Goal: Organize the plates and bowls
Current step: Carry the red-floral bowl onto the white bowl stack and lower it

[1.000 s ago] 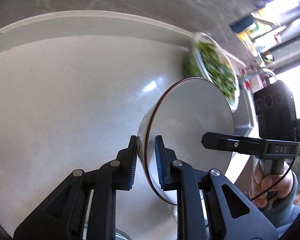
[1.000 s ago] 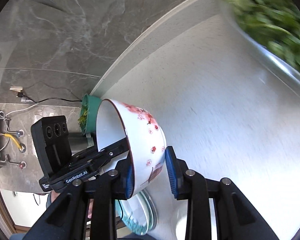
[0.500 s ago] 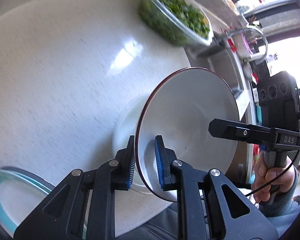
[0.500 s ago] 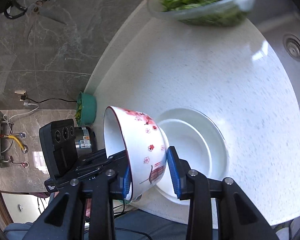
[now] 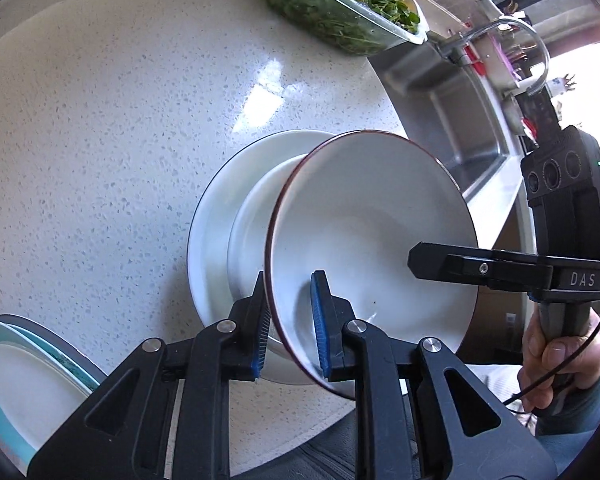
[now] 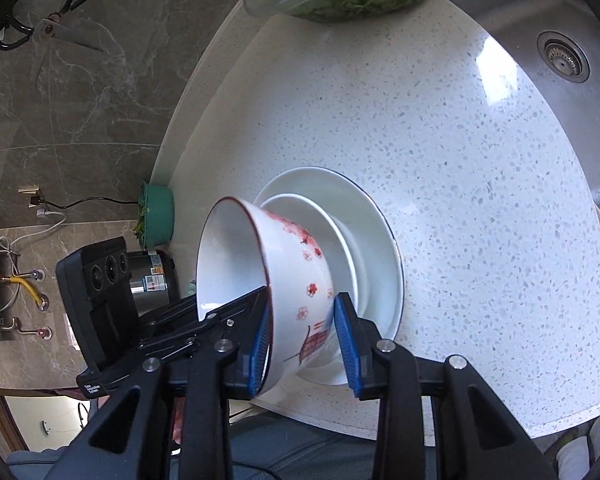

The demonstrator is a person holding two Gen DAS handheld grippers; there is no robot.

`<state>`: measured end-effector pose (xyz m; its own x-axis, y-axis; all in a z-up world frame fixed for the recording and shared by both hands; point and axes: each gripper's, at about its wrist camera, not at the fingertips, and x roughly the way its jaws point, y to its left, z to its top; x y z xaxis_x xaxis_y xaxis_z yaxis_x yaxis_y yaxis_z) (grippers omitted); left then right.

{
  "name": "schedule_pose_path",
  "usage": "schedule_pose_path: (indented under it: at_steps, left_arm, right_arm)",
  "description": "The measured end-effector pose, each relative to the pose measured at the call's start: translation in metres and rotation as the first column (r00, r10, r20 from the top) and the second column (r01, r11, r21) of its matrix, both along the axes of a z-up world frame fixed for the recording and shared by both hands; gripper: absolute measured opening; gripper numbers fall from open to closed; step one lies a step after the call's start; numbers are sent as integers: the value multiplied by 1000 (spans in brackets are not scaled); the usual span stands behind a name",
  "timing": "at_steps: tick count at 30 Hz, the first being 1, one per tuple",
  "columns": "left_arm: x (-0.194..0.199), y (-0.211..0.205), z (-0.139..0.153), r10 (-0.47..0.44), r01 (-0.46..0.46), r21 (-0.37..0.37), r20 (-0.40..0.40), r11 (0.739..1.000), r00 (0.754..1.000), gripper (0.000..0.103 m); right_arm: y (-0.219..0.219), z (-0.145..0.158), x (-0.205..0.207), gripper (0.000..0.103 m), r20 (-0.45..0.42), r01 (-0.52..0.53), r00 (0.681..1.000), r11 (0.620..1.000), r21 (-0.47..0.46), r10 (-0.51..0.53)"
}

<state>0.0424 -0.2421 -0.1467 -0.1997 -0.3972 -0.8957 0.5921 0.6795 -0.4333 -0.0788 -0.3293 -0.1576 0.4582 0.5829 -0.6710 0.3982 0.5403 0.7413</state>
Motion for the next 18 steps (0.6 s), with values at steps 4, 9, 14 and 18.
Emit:
schedule_pose_path:
  at_steps: [4, 9, 14, 18]
  left_arm:
    - [0, -4, 2, -19, 19, 4, 53, 1000, 998, 19]
    - [-5, -4, 5, -42, 40, 20, 131, 999, 991, 19]
    - [-3, -3, 5, -32, 30, 16, 134, 999, 990, 19]
    - [-1, -1, 5, -35, 32, 20, 142, 999, 989, 19]
  right_arm:
    - [4, 1, 1, 36, -3, -12, 1000, 999, -32, 12]
    - [18, 12, 9, 36, -5, -63, 998, 985, -158, 63]
    - [32, 18, 17, 34, -22, -110, 994, 954, -278, 108]
    - [38, 22, 22, 39, -23, -128, 992, 941, -313, 127]
